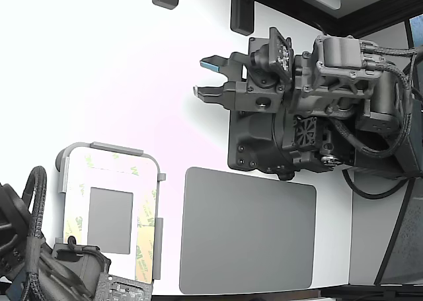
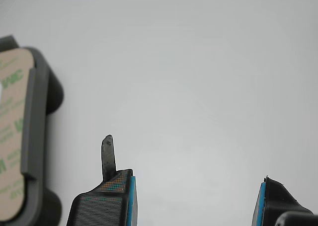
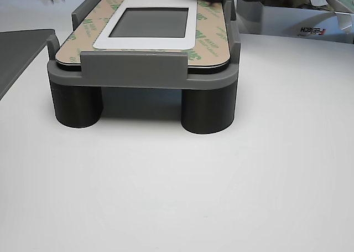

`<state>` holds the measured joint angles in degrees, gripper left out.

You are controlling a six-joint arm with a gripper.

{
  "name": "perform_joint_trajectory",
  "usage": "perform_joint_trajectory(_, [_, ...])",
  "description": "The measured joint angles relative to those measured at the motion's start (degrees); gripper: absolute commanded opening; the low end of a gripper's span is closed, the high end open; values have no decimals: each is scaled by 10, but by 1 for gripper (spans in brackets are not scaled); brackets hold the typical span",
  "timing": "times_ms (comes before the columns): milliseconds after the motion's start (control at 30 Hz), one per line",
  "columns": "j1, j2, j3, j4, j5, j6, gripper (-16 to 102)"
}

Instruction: Peel off protective film from adhesive tape.

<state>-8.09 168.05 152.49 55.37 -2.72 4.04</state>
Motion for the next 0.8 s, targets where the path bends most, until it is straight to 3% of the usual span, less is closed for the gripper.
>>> perform_joint_trajectory(100, [10, 0, 15, 12, -15, -14, -12])
perform_joint_trajectory(333, [11, -7, 21, -23, -117, -220, -12])
perform_joint_trajectory(633, [31, -137, 18, -185, -118, -640, -12])
perform_joint_trajectory(800, [146, -233, 8, -279, -23, -746, -12])
